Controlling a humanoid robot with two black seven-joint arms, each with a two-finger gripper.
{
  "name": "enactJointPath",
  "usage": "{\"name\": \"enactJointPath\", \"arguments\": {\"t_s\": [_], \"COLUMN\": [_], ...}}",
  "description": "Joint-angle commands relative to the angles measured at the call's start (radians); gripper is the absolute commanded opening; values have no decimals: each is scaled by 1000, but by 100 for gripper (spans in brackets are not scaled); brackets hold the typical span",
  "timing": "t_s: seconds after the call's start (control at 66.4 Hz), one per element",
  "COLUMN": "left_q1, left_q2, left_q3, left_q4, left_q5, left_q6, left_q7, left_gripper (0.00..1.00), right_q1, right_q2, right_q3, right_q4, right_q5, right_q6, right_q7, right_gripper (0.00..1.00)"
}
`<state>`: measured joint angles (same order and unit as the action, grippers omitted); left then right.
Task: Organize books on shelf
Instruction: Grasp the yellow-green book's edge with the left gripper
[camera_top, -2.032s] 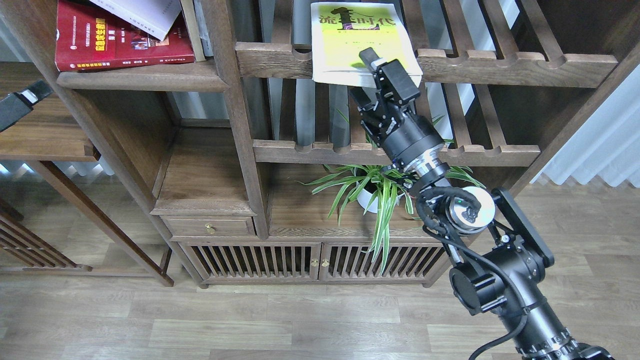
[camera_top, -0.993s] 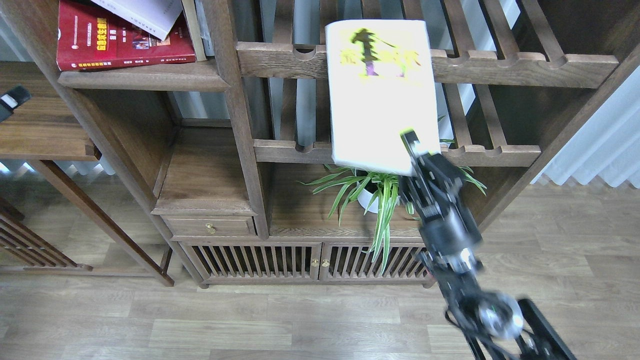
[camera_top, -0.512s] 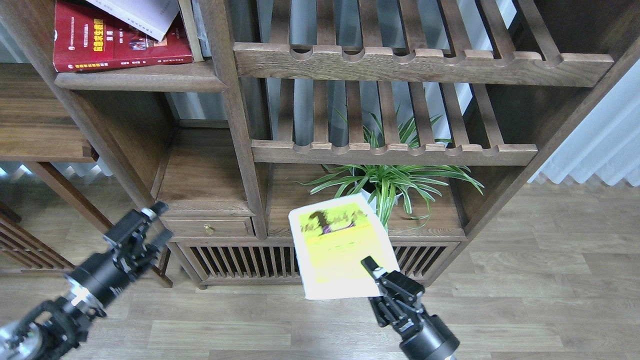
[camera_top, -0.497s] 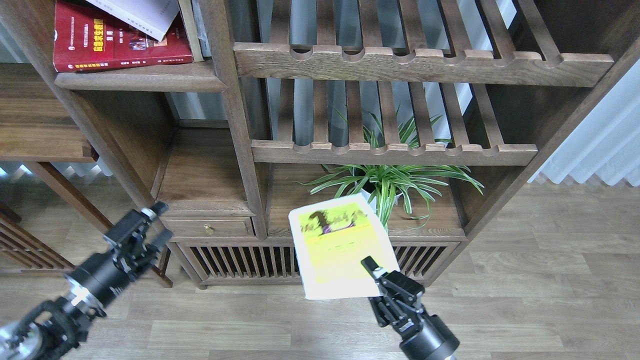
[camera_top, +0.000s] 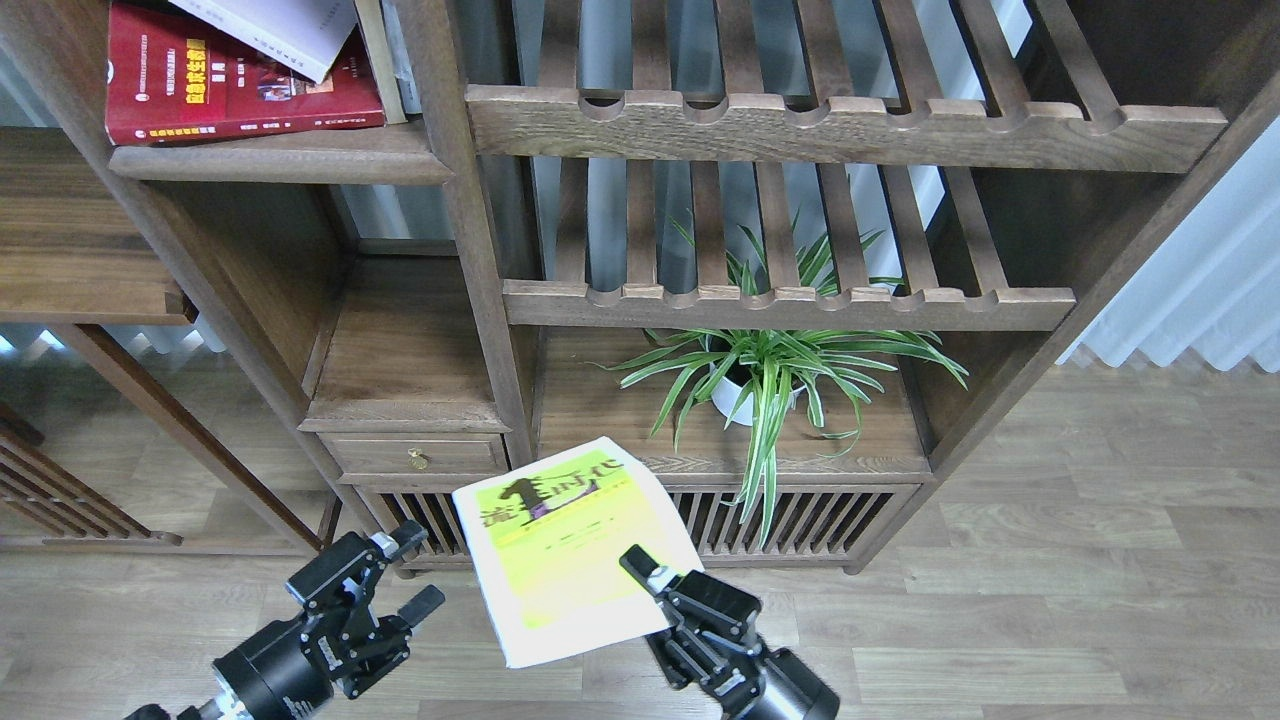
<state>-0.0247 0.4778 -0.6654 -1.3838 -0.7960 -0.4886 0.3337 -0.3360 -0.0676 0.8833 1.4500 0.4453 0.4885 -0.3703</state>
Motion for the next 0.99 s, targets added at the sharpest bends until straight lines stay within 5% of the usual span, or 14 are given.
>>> {"name": "enactJointPath", "arguments": {"t_s": [0.0, 0.181, 0.301, 0.437, 0.527, 0.918, 0.963, 0.978], "left_q1": [-6, -24, -23, -15, -11, -73, -72, -70], "left_q2": [-39, -81, -90, -91, -97, -82, -65, -35], "left_q3": [17, 23, 52, 60, 61, 101, 96, 92], "left_q4": [0, 2, 5, 8, 8, 14, 14, 14], "left_q5": [0, 0, -2, -9, -29, -17, -9, 9], "left_q6": [0, 0, 0, 0, 0, 0, 0, 0], "left_q7": [1, -1, 1, 1, 2, 15, 15, 15], "left_gripper": [96, 95, 81, 48, 7, 0, 0, 0], "right_q1": [-8, -14, -23, -46, -55, -67, -61, -51], "right_q2": [5, 19, 34, 37, 37, 26, 26, 22], "right_q3": [-6, -32, -38, -50, -55, -40, -35, -24], "right_q4": [0, 0, 0, 0, 0, 0, -2, -5], "right_q5": [0, -2, -13, -30, -40, -43, -46, -54], "right_q6": [0, 0, 0, 0, 0, 0, 0, 0], "right_q7": [-1, -2, -10, -12, -13, -15, -13, -9], "right_gripper": [6, 6, 6, 6, 6, 9, 17, 36]}}
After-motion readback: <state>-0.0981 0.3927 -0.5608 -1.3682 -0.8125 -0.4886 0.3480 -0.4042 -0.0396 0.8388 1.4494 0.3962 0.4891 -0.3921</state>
